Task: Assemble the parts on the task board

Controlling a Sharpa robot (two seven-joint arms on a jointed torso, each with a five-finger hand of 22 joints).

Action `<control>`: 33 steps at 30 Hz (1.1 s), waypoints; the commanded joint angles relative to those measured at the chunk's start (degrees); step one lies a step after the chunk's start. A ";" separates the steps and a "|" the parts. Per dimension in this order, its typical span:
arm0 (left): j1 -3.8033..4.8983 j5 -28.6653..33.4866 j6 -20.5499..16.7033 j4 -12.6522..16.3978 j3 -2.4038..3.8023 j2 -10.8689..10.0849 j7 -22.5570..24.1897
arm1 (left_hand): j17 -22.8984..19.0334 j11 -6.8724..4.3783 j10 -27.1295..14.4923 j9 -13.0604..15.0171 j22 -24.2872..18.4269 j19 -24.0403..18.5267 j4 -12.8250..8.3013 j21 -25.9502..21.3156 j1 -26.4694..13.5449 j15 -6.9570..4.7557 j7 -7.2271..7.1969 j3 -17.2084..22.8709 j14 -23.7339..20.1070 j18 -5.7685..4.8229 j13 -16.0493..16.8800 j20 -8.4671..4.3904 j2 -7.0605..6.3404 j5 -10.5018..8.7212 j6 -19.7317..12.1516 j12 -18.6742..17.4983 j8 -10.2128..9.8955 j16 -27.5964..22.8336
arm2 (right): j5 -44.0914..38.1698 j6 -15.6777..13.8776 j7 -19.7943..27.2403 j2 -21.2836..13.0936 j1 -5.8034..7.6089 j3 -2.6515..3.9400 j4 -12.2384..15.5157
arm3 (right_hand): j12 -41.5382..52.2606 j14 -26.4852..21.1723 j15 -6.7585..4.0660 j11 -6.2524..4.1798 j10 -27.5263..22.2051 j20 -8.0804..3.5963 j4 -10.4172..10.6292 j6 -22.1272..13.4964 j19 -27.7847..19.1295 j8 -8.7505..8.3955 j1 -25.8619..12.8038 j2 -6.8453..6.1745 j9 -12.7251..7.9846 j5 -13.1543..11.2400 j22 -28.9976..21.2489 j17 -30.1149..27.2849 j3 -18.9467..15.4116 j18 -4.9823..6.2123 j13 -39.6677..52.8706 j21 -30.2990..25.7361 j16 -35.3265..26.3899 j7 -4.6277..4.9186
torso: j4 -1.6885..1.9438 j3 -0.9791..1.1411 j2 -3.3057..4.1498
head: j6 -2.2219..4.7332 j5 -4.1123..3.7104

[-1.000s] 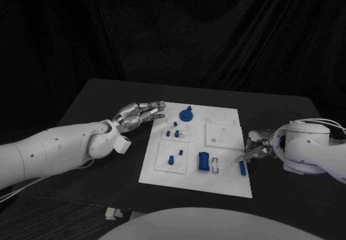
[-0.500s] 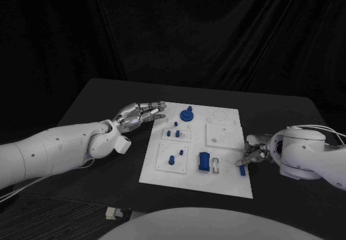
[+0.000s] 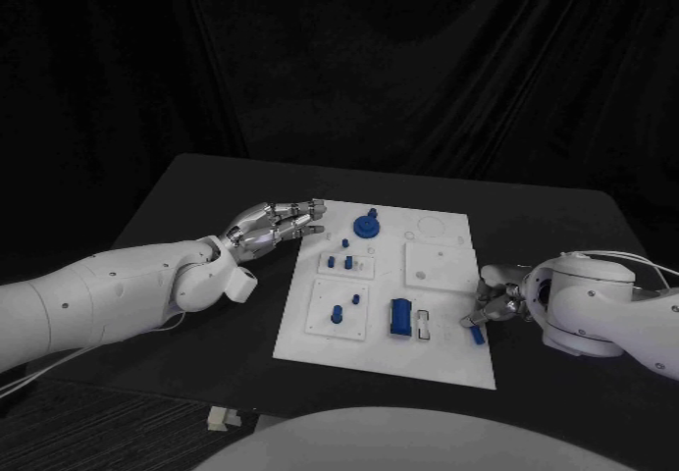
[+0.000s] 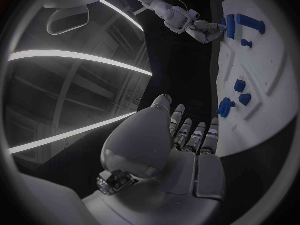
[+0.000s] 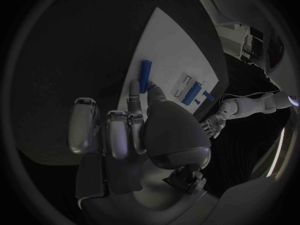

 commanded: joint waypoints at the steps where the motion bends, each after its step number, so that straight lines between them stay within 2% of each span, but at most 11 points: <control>1: -0.11 0.38 0.70 0.02 0.05 0.12 0.57 | 0.06 0.34 -0.11 0.04 -0.07 0.36 0.00 0.28 0.24 0.04 0.01 0.23 0.01 -0.65 0.06 0.19 -0.57 0.19 -0.06 0.18 0.24 0.25 | 1.41 -2.83 -0.72 0.09 -0.54 -0.25 -0.04 | 0.07 4.22 0.46 0.49 6.00 0.17 -2.54 -1.09 -0.22 -0.70 2.11 0.12 -0.09 3.86 10.12 6.50 2.09 0.97 15.03 -0.35 -0.45 -0.03 | -0.01 0.00 0.01 | -0.01 -0.04; 4: -0.15 0.38 0.72 0.01 0.05 0.12 0.58 | 0.06 0.34 -0.11 0.04 -0.07 0.36 0.00 0.28 0.24 0.04 0.01 0.23 0.01 -0.65 0.06 0.19 -0.57 0.19 -0.06 0.18 0.24 0.25 | 4.33 -4.71 -0.48 0.05 -0.60 -0.24 0.07 | 0.07 4.22 0.73 0.85 6.00 0.40 -4.37 -1.70 -0.27 -1.23 3.19 -0.19 -0.01 5.67 10.10 6.37 4.22 0.99 15.03 -0.59 -0.54 0.40 | 0.00 0.01 0.01 | -0.01 0.00; 7: -0.17 0.38 0.71 0.00 0.05 0.10 0.60 | 0.06 0.34 -0.11 0.04 -0.07 0.36 0.00 0.28 0.24 0.04 0.01 0.23 0.01 -0.65 0.06 0.19 -0.57 0.19 -0.06 0.18 0.24 0.25 | 7.81 -6.31 -0.24 -0.05 -0.62 -0.24 0.15 | 0.07 4.24 0.95 1.10 6.00 0.62 -5.78 -1.62 -0.22 -1.26 3.14 -0.69 0.22 9.32 10.15 6.40 6.32 0.98 15.03 -0.57 -0.53 0.67 | 0.00 0.00 0.00 | -0.01 0.02; 8: -0.18 0.38 0.70 0.00 0.05 0.09 0.62 | 0.06 0.34 -0.11 0.04 -0.07 0.36 0.00 0.28 0.24 0.04 0.01 0.23 0.01 -0.65 0.06 0.19 -0.57 0.19 -0.06 0.18 0.24 0.25 | 9.19 -6.90 -0.15 -0.12 -0.62 -0.24 0.21 | 0.07 4.24 1.07 1.20 6.00 0.71 -6.42 -1.55 -0.17 -1.09 2.33 -1.05 0.38 10.87 10.18 6.40 7.72 0.98 15.03 -0.54 -0.53 0.76 | 0.00 0.00 0.01 | -0.01 0.08; 12: -0.20 0.38 0.68 -0.01 0.05 0.04 0.64 | 0.05 0.36 -0.11 0.04 -0.09 0.37 -0.02 0.27 0.25 0.05 0.03 0.28 0.01 -0.66 0.06 0.19 -0.59 0.20 -0.05 0.18 0.24 0.25 | 13.85 -8.94 0.20 -0.46 -0.62 -0.23 0.65 | 0.07 4.27 1.05 1.16 6.00 0.77 -8.23 -1.35 -0.03 -0.35 0.07 -1.91 0.93 14.23 10.27 6.49 11.67 0.96 15.03 -0.39 -0.48 0.77 | -0.01 0.00 0.00 | -0.01 0.17; 19: -0.24 0.38 0.77 -0.16 0.05 0.21 0.59 | 0.05 0.36 -0.11 0.04 -0.09 0.37 -0.02 0.27 0.25 0.05 0.03 0.28 0.01 -0.66 0.06 0.19 -0.59 0.20 -0.05 0.18 0.24 0.25 | 23.83 -12.00 0.57 -0.87 -0.02 -0.22 2.04 | 0.07 4.37 0.96 1.01 6.00 0.71 -9.29 -1.27 0.16 0.29 -2.35 -2.55 1.45 14.50 10.38 6.87 14.35 0.88 15.03 -0.04 -0.27 0.57 | 0.00 0.01 0.00 | -0.01 -0.09; 33: -0.29 0.38 0.72 -0.03 0.05 0.07 0.60 | 0.05 0.40 -0.08 0.03 -0.05 0.42 -0.06 0.28 0.27 0.05 0.05 0.37 0.01 -0.68 0.06 0.19 -0.61 0.23 -0.11 0.21 0.22 0.27 | 33.76 -13.98 0.78 0.03 0.41 -0.21 2.10 | 0.07 4.44 0.95 1.03 6.00 0.68 -10.18 -1.78 0.31 0.68 -4.92 -2.93 1.87 15.65 10.46 7.21 17.13 0.82 15.03 0.24 -0.08 0.58 | 0.00 0.00 0.00 | -0.01 0.08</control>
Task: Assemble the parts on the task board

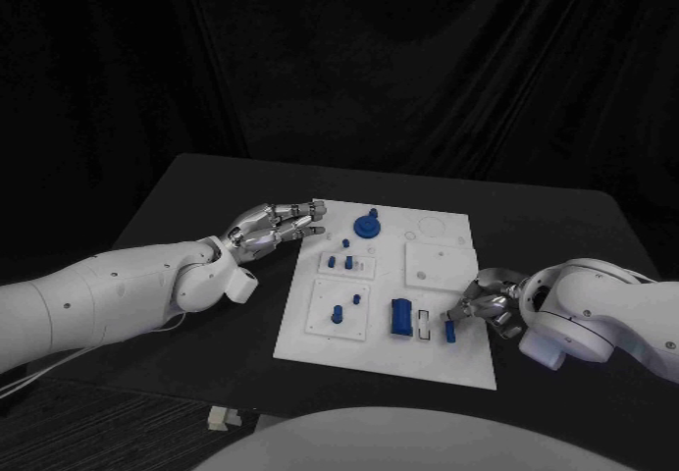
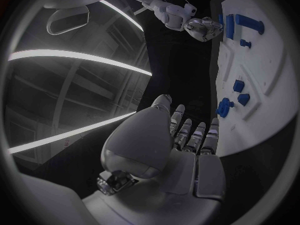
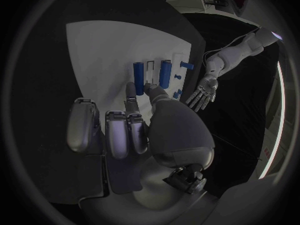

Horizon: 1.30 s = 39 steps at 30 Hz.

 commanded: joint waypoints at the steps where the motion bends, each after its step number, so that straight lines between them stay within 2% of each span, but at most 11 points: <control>1: -0.08 0.38 0.62 0.17 0.05 0.00 0.66 | 0.06 0.40 -0.08 0.03 -0.06 0.29 -0.06 0.28 0.05 0.05 0.05 0.38 0.01 -0.68 0.07 0.06 -0.39 0.24 -0.11 0.21 0.22 0.27 | 5.38 -2.31 0.31 0.18 0.11 0.00 0.02 | 0.08 4.60 0.20 0.01 6.21 0.25 -6.82 -0.09 0.35 0.23 -0.36 0.23 0.09 0.23 10.49 7.17 7.13 0.80 15.04 0.28 0.14 0.11 | 0.04 -0.01 0.00 | -0.01 -0.13; 18: -0.09 0.38 0.78 0.18 0.06 0.10 0.66 | 0.06 0.40 -0.08 0.03 -0.06 0.29 -0.06 0.28 0.05 0.05 0.05 0.38 0.01 -0.68 0.07 0.06 -0.39 0.24 -0.11 0.21 0.22 0.27 | 7.29 -5.57 1.75 2.30 -0.05 -0.01 -0.96 | 0.08 4.61 0.20 -0.01 6.21 0.26 -6.82 -0.40 0.33 0.58 -2.07 0.36 0.43 -0.43 10.46 7.22 8.37 0.82 15.04 0.22 0.20 0.06 | 0.01 -0.01 0.01 | -0.01 -0.25; 36: -0.13 0.38 1.12 0.13 0.06 0.20 0.45 | 0.05 0.46 -0.10 0.02 -0.17 0.29 -0.12 0.26 0.07 0.07 0.08 0.59 -0.03 -0.71 0.06 0.05 -0.46 0.28 -0.20 0.15 0.20 0.26 | 5.93 -4.10 0.65 4.09 -0.78 -0.02 -2.21 | 0.08 4.52 0.23 0.02 6.21 0.30 -6.79 -1.80 -0.05 1.23 -4.31 0.46 1.13 -6.82 10.18 6.85 9.98 1.02 15.04 -0.70 0.04 0.07 | 0.01 -0.01 0.01 | -0.01 -0.12; 39: -0.14 0.38 1.18 0.12 0.06 0.21 0.43 | 0.05 0.46 -0.10 0.02 -0.17 0.29 -0.12 0.26 0.07 0.07 0.08 0.59 -0.03 -0.71 0.06 0.05 -0.46 0.28 -0.20 0.15 0.20 0.26 | 5.53 -3.91 0.46 4.19 -0.86 -0.02 -2.27 | 0.08 4.52 0.23 0.03 6.21 0.30 -6.76 -1.83 -0.04 1.29 -4.41 0.47 1.17 -7.24 10.18 6.86 10.01 1.02 15.04 -0.69 0.04 0.06 | 0.02 0.00 0.01 | -0.01 -0.08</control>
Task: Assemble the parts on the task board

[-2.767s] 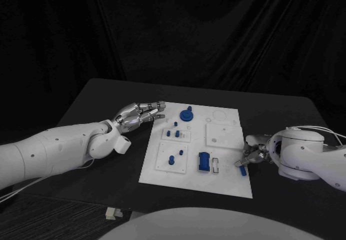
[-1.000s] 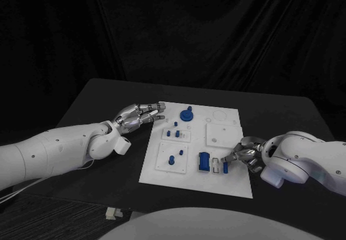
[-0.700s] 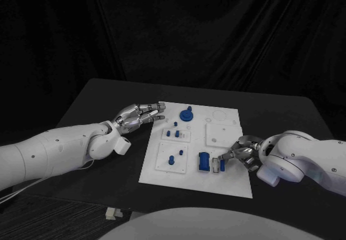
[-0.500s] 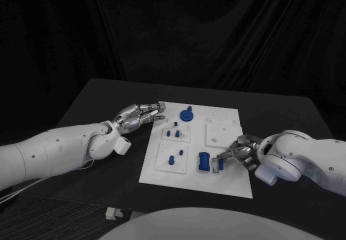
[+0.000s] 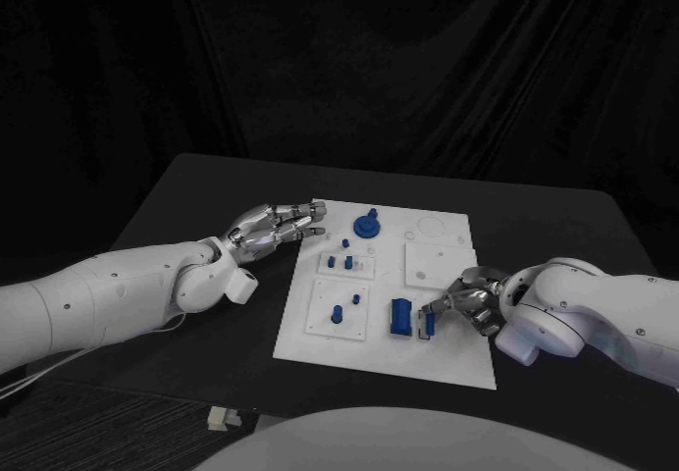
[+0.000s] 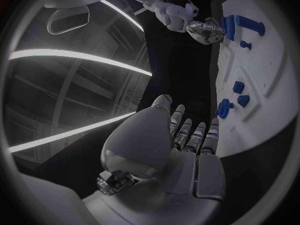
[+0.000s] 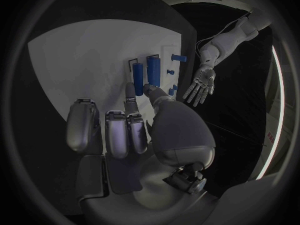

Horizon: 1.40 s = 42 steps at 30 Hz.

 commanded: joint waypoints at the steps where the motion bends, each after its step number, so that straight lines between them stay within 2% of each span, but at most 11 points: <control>1: -0.08 0.38 0.89 0.10 0.06 0.10 0.51 | 0.06 0.47 -0.10 0.02 -0.05 0.22 0.13 0.26 0.07 0.07 0.08 0.34 -0.03 -0.71 0.06 -0.02 -0.46 0.28 -0.20 0.15 0.20 0.26 | -1.16 0.61 -0.74 0.13 -0.23 0.00 -0.08 | 0.08 4.59 -0.05 -0.17 6.41 0.31 -3.45 -0.37 -0.04 0.28 -0.58 -0.20 0.11 -0.26 10.16 6.87 3.69 1.02 15.04 -0.39 -0.01 0.05 | 0.00 0.00 0.01 | -0.01 0.06; 14: -0.13 0.38 1.25 0.00 0.06 0.20 0.30 | 0.06 0.47 -0.10 0.02 -0.05 0.22 0.13 0.26 0.07 0.07 0.08 0.34 -0.03 -0.71 0.06 -0.02 -0.46 0.28 -0.20 0.15 0.20 0.26 | -2.60 0.85 -1.20 0.91 -0.43 0.00 -0.40 | 0.08 4.58 -0.05 -0.19 6.41 0.31 -2.81 -0.56 -0.06 0.49 -1.49 0.10 0.23 -2.14 10.13 6.77 3.75 1.05 15.04 -0.50 -0.05 0.03 | -0.02 -0.01 0.00 | -0.01 0.17; 21: -0.15 0.38 1.36 0.00 0.06 0.17 0.23 | 0.05 0.47 -0.11 0.01 -0.13 0.21 0.11 0.24 0.08 0.10 0.10 0.51 -0.06 -0.73 0.06 -0.02 -0.45 0.30 -0.33 0.11 0.18 0.26 | -2.70 1.15 -1.31 1.16 -0.64 0.00 -0.49 | 0.08 4.57 -0.08 -0.24 6.41 0.30 -1.92 -0.76 -0.06 0.69 -2.48 0.09 0.29 -6.13 10.11 6.69 3.53 1.06 15.04 -0.57 -0.08 -0.04 | 0.00 0.00 0.00 | -0.01 0.22; 22: -0.15 0.38 1.38 0.01 0.06 0.16 0.21 | 0.05 0.47 -0.11 0.01 -0.13 0.21 0.11 0.24 0.08 0.10 0.10 0.51 -0.06 -0.73 0.06 -0.02 -0.45 0.30 -0.33 0.11 0.18 0.26 | -2.70 1.22 -1.33 1.19 -0.67 0.00 -0.49 | 0.08 4.57 -0.06 -0.23 6.41 0.30 -1.56 -0.77 -0.05 0.73 -2.85 0.05 0.29 -7.67 10.11 6.70 3.34 1.05 15.04 -0.58 -0.08 -0.05 | 0.00 0.00 0.00 | -0.01 0.21; 24: -0.15 0.38 1.40 0.00 0.06 0.16 0.17 | 0.05 0.47 -0.11 0.01 -0.13 0.21 0.11 0.24 0.08 0.10 0.10 0.51 -0.06 -0.73 0.06 -0.02 -0.45 0.30 -0.33 0.11 0.18 0.26 | -2.71 1.27 -1.36 1.24 -0.72 0.00 -0.48 | 0.08 4.56 -0.08 -0.23 6.41 0.29 -1.50 -0.80 -0.05 0.74 -2.86 0.03 0.28 -8.06 10.10 6.65 3.32 1.06 15.04 -0.59 -0.09 -0.06 | 0.01 0.00 -0.01 | -0.01 0.20; 31: -0.17 0.38 1.50 -0.07 0.06 0.21 0.07 | 0.05 0.47 -0.11 0.01 -0.13 0.21 0.11 0.24 0.08 0.10 0.10 0.51 -0.06 -0.73 0.06 -0.02 -0.45 0.30 -0.33 0.11 0.18 0.26 | -2.88 1.44 -1.48 1.36 -0.82 0.00 -0.39 | 0.08 4.57 0.00 -0.12 6.41 0.34 -0.40 -1.20 -0.02 0.66 -3.67 -0.35 0.12 -12.06 10.10 6.67 2.58 1.06 15.04 -0.64 -0.08 0.10 | 0.00 0.00 0.00 | -0.01 0.13; 34: -0.17 0.38 1.56 -0.08 0.06 0.25 0.02 | 0.05 0.47 -0.11 0.01 -0.13 0.21 0.11 0.24 0.08 0.10 0.10 0.51 -0.06 -0.73 0.06 -0.02 -0.45 0.30 -0.33 0.11 0.18 0.26 | -3.01 1.63 -1.53 1.44 -0.84 0.00 -0.40 | 0.08 4.56 0.05 -0.08 6.41 0.39 0.53 -1.10 -0.02 0.83 -4.30 -0.51 0.10 -14.71 10.08 6.63 1.92 1.07 15.04 -0.72 -0.09 0.13 | 0.00 0.00 0.00 | -0.01 0.13; 40: -0.18 0.38 1.61 -0.09 0.06 0.25 -0.06 | 0.07 0.48 -0.10 0.01 -0.13 0.24 0.10 0.25 0.09 0.15 0.10 0.62 0.01 -0.74 0.06 -0.03 -0.43 0.32 -0.30 0.12 0.18 0.34 | -3.16 1.96 -1.61 1.53 -0.86 0.00 -0.48 | 0.08 4.54 0.09 -0.04 6.41 0.43 1.78 -1.02 0.00 1.00 -5.06 -0.79 0.05 -17.80 10.09 6.50 0.92 1.07 15.04 -0.73 -0.15 0.17 | 0.00 0.00 0.00 | -0.01 0.18; 42: -0.19 0.38 1.61 -0.08 0.06 0.24 -0.08 | 0.07 0.48 -0.10 0.01 -0.13 0.24 0.10 0.25 0.09 0.15 0.10 0.62 0.01 -0.74 0.06 -0.03 -0.43 0.32 -0.30 0.12 0.18 0.34 | -3.23 2.08 -1.63 1.53 -0.87 0.00 -0.50 | 0.08 4.54 0.13 0.02 6.41 0.46 2.49 -1.02 -0.02 1.06 -5.66 -1.03 0.02 -19.84 10.06 6.51 0.25 1.08 15.04 -0.83 -0.14 0.22 | 0.01 0.00 0.01 | -0.01 0.19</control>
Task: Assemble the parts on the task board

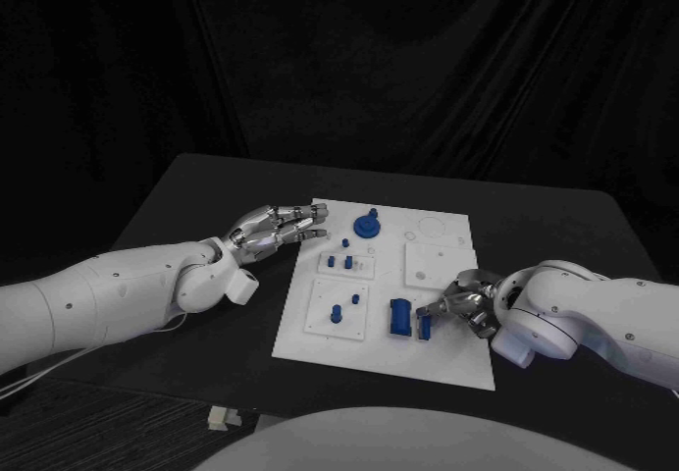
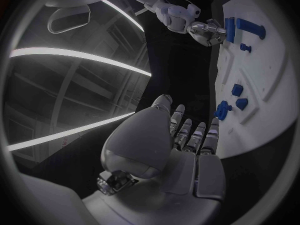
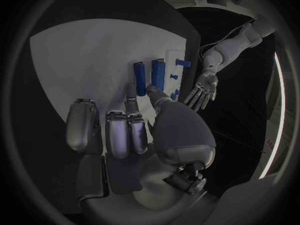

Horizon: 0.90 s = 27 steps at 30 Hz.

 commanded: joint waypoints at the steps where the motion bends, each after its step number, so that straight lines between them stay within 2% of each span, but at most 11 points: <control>1: -0.08 0.38 0.80 0.08 0.06 0.10 0.43 | 0.07 0.48 -0.10 0.01 -0.05 0.24 0.01 0.25 0.09 0.15 0.10 0.22 0.01 -0.74 0.06 -0.02 -0.43 0.32 -0.30 0.12 0.18 0.34 | -0.38 1.18 -0.67 0.14 -0.20 0.01 0.13 | 0.08 4.43 0.05 0.25 6.18 0.47 0.80 0.06 -0.02 -0.08 -0.82 -0.11 0.05 -1.96 10.08 6.45 -0.51 1.08 15.05 -0.40 -0.17 0.30 | 0.01 0.01 0.01 | -0.01 0.04; 9: -0.09 0.38 0.85 0.09 0.06 0.09 0.34 | 0.07 0.48 -0.10 0.01 -0.05 0.24 0.01 0.25 0.09 0.15 0.10 0.22 0.01 -0.74 0.06 -0.02 -0.43 0.32 -0.30 0.12 0.18 0.34 | -0.47 1.14 -0.68 0.07 -0.23 0.01 0.09 | 0.08 4.42 0.15 0.37 6.18 0.56 2.87 0.03 -0.05 0.17 -2.17 -0.59 0.03 -6.34 10.04 6.40 -2.49 1.11 15.05 -0.58 -0.18 0.42 | 0.01 0.00 0.00 | -0.01 0.09; 16: -0.09 0.38 0.88 0.09 0.06 0.06 0.27 | 0.07 0.48 -0.10 0.01 -0.05 0.24 0.01 0.25 0.09 0.15 0.10 0.22 0.01 -0.74 0.06 -0.02 -0.43 0.32 -0.30 0.12 0.18 0.34 | -0.49 0.56 -0.59 -0.42 -0.24 0.01 0.19 | 0.08 4.42 0.14 0.35 6.18 0.58 4.41 0.01 -0.07 0.36 -3.21 -0.68 0.07 -7.66 10.01 6.40 -3.74 1.14 15.05 -0.71 -0.18 0.39 | 0.00 0.00 0.01 | -0.01 0.18; 19: -0.10 0.38 0.85 0.12 0.06 0.02 0.28 | 0.07 0.48 -0.10 0.01 -0.05 0.24 0.01 0.25 0.09 0.15 0.10 0.22 0.01 -0.74 0.06 -0.02 -0.43 0.32 -0.30 0.12 0.18 0.34 | -0.50 -0.17 -0.47 -0.88 -0.24 0.02 0.43 | 0.08 4.41 0.10 0.31 6.18 0.56 5.83 -0.04 -0.08 0.51 -4.40 -0.87 0.12 -6.53 10.00 6.36 -5.22 1.15 15.05 -0.77 -0.19 0.34 | 0.01 0.00 0.00 | -0.01 0.23; 23: -0.10 0.38 0.68 0.19 0.06 -0.09 0.44 | 0.08 0.47 -0.05 0.02 -0.03 0.29 0.00 0.25 0.08 0.27 0.10 0.33 0.05 -0.74 0.07 -0.03 -0.46 0.32 -0.24 0.17 0.19 0.39 | -0.52 -1.82 0.07 -2.26 -0.16 0.03 1.46 | 0.08 4.41 0.06 0.25 6.18 0.50 8.90 -0.05 -0.11 0.81 -6.87 -0.58 0.23 -7.12 9.95 6.34 -7.78 1.20 15.05 -0.98 -0.19 0.27 | 0.01 0.01 0.01 | -0.01 0.32; 26: -0.10 0.38 0.41 0.34 0.06 -0.28 0.75 | 0.09 0.47 -0.02 0.03 0.07 0.36 0.00 0.28 0.08 0.28 0.10 0.35 0.09 -0.74 0.08 -0.03 -0.47 0.32 -0.14 0.22 0.21 0.43 | -0.49 -3.45 1.53 -4.15 0.61 0.03 2.93 | 0.08 4.42 0.00 0.18 6.18 0.45 13.04 -0.03 -0.12 1.16 -9.79 -0.14 0.36 -6.87 9.92 6.36 -10.75 1.22 15.05 -1.09 -0.17 0.19 | 0.00 0.01 0.01 | -0.01 0.18; 27: -0.10 0.38 0.26 0.40 0.06 -0.38 0.94 | 0.10 0.47 0.01 0.04 0.10 0.39 0.00 0.29 0.07 0.28 0.10 0.36 0.12 -0.74 0.09 -0.03 -0.48 0.32 -0.05 0.25 0.23 0.45 | -0.45 -4.27 2.27 -4.80 1.09 0.03 3.46 | 0.08 4.43 -0.06 0.10 6.18 0.39 15.71 0.16 -0.07 1.41 -11.37 0.17 0.45 -5.95 9.96 6.39 -12.70 1.20 15.05 -0.99 -0.15 0.11 | 0.00 0.01 0.01 | -0.01 0.16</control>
